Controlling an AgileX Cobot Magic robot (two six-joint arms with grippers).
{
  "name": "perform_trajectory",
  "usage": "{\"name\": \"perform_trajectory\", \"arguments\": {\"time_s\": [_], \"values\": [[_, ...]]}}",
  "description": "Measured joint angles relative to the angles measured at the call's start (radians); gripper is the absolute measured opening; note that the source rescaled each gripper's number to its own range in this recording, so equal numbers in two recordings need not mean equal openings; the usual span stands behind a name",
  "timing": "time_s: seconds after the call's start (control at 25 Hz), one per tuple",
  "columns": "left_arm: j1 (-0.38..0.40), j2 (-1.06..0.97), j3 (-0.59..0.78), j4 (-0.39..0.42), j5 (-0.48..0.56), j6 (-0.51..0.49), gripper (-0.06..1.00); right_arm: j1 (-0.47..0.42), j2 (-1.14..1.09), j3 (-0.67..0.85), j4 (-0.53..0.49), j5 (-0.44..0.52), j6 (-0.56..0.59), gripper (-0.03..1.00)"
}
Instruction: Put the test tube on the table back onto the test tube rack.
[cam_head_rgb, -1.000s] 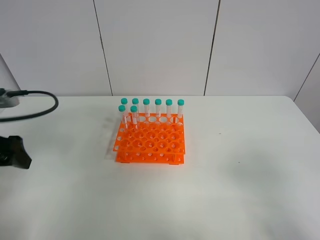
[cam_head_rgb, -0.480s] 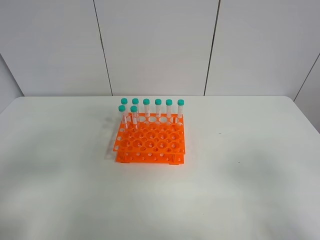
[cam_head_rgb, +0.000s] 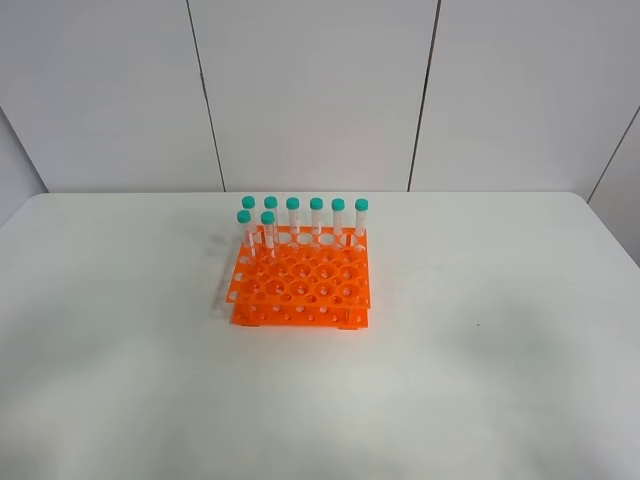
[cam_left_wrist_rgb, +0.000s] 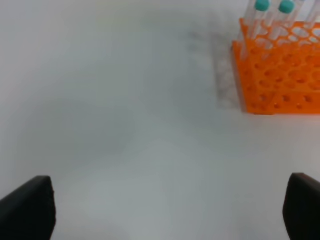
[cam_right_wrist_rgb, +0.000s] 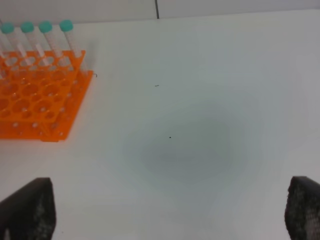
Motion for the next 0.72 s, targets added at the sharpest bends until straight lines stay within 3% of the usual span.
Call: {"name": "perform_trajectory", "arguments": {"time_s": [0.72], "values": [[-0.005,0.0,0.0,0.0,0.0,0.0,1.0,0.0,0.0,0.0,0.0,0.0,0.0,1.0]]}}
